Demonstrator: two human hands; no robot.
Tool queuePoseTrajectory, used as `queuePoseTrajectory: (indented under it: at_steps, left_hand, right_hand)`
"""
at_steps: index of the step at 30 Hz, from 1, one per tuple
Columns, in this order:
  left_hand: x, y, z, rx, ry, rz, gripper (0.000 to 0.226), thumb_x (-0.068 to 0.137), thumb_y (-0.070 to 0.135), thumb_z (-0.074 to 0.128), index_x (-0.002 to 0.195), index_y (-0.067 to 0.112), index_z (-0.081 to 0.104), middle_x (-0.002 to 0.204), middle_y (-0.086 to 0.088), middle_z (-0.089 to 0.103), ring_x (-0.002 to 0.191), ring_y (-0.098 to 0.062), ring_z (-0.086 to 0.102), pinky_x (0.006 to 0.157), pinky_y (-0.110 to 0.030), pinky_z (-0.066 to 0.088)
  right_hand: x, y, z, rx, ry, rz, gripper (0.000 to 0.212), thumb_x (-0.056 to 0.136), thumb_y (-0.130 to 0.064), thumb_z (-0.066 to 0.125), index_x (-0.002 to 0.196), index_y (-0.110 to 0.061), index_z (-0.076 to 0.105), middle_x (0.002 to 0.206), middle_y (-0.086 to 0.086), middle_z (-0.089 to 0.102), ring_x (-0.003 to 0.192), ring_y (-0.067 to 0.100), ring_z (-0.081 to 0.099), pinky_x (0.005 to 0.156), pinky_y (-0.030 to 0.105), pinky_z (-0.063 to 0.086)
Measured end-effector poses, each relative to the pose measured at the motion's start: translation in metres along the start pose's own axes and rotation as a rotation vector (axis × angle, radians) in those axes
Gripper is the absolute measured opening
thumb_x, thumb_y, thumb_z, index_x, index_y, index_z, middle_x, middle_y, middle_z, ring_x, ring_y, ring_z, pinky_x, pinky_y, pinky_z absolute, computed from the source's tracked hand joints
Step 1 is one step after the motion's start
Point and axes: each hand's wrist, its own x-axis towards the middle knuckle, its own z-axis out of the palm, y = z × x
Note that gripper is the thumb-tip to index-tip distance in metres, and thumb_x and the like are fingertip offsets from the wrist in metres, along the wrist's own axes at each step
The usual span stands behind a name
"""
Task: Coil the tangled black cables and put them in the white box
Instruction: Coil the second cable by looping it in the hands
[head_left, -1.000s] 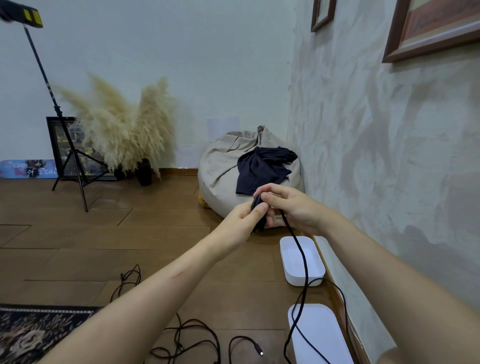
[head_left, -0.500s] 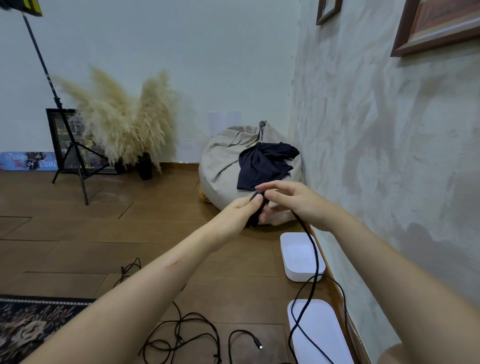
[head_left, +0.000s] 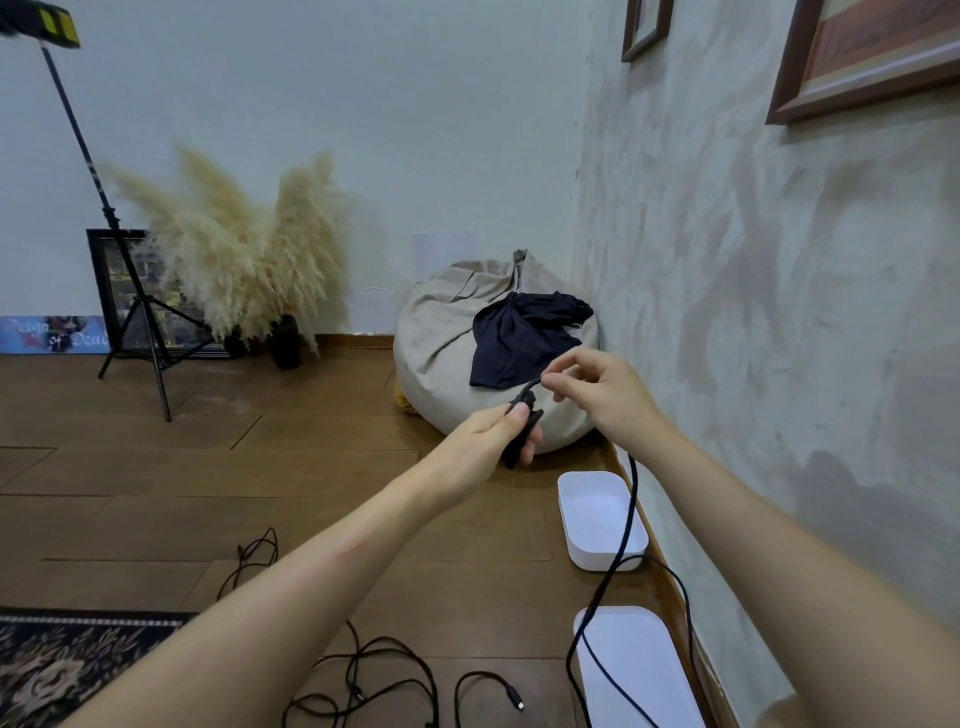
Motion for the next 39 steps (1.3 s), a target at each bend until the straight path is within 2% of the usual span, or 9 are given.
queuePoseTrajectory:
  at_steps: [4, 7, 11, 15, 20, 25, 31, 36, 39]
  left_hand:
    - [-0.001, 0.005, -0.005, -0.08, -0.012, 0.016, 0.035, 0.113, 0.03, 0.036, 0.106, 0.009, 0.063, 0.087, 0.0, 0.06, 0.084, -0.007, 0.056, 0.082, -0.017, 0.043]
    - [0.0, 0.01, -0.011, -0.151, -0.017, 0.049, 0.029, 0.112, 0.027, 0.04, 0.107, 0.009, 0.062, 0.088, 0.002, 0.059, 0.088, -0.008, 0.057, 0.084, -0.018, 0.044]
    - [0.005, 0.01, -0.022, -0.237, 0.026, 0.085, 0.033, 0.106, 0.035, 0.047, 0.097, 0.006, 0.06, 0.09, -0.005, 0.06, 0.094, -0.018, 0.06, 0.093, -0.034, 0.045]
    - [0.008, 0.002, -0.025, -0.297, 0.116, 0.048, 0.027, 0.097, 0.037, 0.052, 0.104, 0.014, 0.063, 0.09, 0.003, 0.063, 0.088, -0.014, 0.06, 0.083, -0.035, 0.046]
    - [0.01, -0.006, -0.025, -0.338, 0.178, -0.001, 0.027, 0.092, 0.038, 0.054, 0.107, 0.017, 0.064, 0.088, 0.009, 0.065, 0.091, -0.014, 0.058, 0.083, -0.041, 0.041]
    - [0.012, -0.009, -0.022, -0.36, 0.211, -0.05, 0.036, 0.086, 0.05, 0.058, 0.105, 0.02, 0.066, 0.091, 0.008, 0.064, 0.088, -0.016, 0.056, 0.062, -0.029, 0.04]
    - [0.017, -0.011, -0.016, -0.342, 0.307, -0.036, 0.033, 0.09, 0.046, 0.05, 0.098, 0.016, 0.06, 0.09, 0.004, 0.058, 0.075, -0.01, 0.051, 0.056, -0.021, 0.04]
    - [0.022, -0.021, -0.017, -0.235, 0.43, -0.059, 0.031, 0.1, 0.044, 0.05, 0.089, 0.017, 0.058, 0.094, 0.007, 0.06, 0.094, -0.009, 0.056, 0.086, -0.028, 0.041]
    - [0.026, -0.028, -0.014, -0.158, 0.435, -0.084, 0.025, 0.108, 0.032, 0.047, 0.094, 0.015, 0.057, 0.094, 0.008, 0.06, 0.095, -0.008, 0.057, 0.088, -0.029, 0.041]
  right_hand:
    - [-0.004, 0.0, 0.012, 0.1, -0.038, 0.031, 0.009, 0.097, -0.017, 0.068, 0.098, -0.011, 0.075, 0.08, 0.014, 0.07, 0.068, 0.007, 0.057, 0.065, 0.024, 0.046]
    - [-0.007, 0.0, 0.024, 0.171, -0.097, 0.057, 0.018, 0.104, -0.013, 0.057, 0.107, -0.018, 0.074, 0.083, 0.008, 0.07, 0.076, 0.013, 0.061, 0.068, 0.026, 0.047]
    - [-0.015, -0.002, 0.045, 0.26, -0.192, 0.086, 0.026, 0.109, -0.014, 0.046, 0.112, -0.022, 0.071, 0.076, -0.009, 0.067, 0.071, 0.007, 0.058, 0.066, 0.02, 0.048]
    - [-0.023, -0.006, 0.07, 0.15, -0.256, 0.144, 0.038, 0.111, -0.012, 0.035, 0.145, -0.022, 0.048, 0.106, 0.006, 0.068, 0.079, 0.023, 0.066, 0.074, 0.039, 0.06]
    - [-0.025, -0.004, 0.086, 0.113, -0.29, 0.213, 0.041, 0.111, -0.018, 0.038, 0.152, -0.017, 0.039, 0.112, 0.006, 0.069, 0.071, 0.024, 0.07, 0.06, 0.029, 0.058]
    - [-0.028, -0.006, 0.093, 0.05, -0.298, 0.261, 0.026, 0.109, -0.018, 0.041, 0.129, -0.013, 0.056, 0.112, -0.002, 0.07, 0.068, 0.023, 0.071, 0.063, 0.031, 0.058]
    - [-0.03, -0.013, 0.091, 0.114, -0.369, 0.316, 0.021, 0.109, -0.019, 0.044, 0.121, -0.011, 0.059, 0.107, 0.001, 0.069, 0.065, 0.018, 0.069, 0.06, 0.027, 0.054]
    - [-0.032, -0.015, 0.088, 0.071, -0.495, 0.367, 0.025, 0.106, -0.018, 0.047, 0.119, -0.003, 0.062, 0.102, 0.005, 0.076, 0.058, 0.014, 0.063, 0.057, 0.024, 0.05]
    - [-0.027, -0.019, 0.08, 0.01, -0.53, 0.387, 0.024, 0.103, -0.019, 0.055, 0.113, -0.002, 0.067, 0.086, 0.002, 0.076, 0.05, 0.008, 0.055, 0.054, 0.022, 0.045]
